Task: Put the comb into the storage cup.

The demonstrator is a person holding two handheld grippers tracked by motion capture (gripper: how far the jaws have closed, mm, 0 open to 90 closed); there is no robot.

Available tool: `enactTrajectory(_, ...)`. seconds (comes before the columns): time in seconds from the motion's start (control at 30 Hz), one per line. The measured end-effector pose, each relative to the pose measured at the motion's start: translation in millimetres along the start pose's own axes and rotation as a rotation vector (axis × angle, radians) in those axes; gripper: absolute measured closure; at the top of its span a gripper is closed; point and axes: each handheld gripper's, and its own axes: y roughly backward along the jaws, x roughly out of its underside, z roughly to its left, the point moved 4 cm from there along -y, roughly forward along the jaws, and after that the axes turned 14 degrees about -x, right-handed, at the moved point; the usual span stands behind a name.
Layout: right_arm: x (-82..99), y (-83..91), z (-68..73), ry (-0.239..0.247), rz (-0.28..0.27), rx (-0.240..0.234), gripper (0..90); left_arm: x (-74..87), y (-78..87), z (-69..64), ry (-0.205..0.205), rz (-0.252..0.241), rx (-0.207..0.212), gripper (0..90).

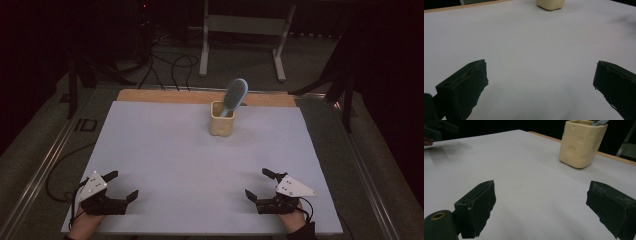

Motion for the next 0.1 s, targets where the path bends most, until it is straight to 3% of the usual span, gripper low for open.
enactTrajectory(0.1,0.0,0.4,-0.3,-0.001,-0.001,0.001,8.4,-0.5,0.4,-0.5,-0.004,-0.004,0.001,0.0)
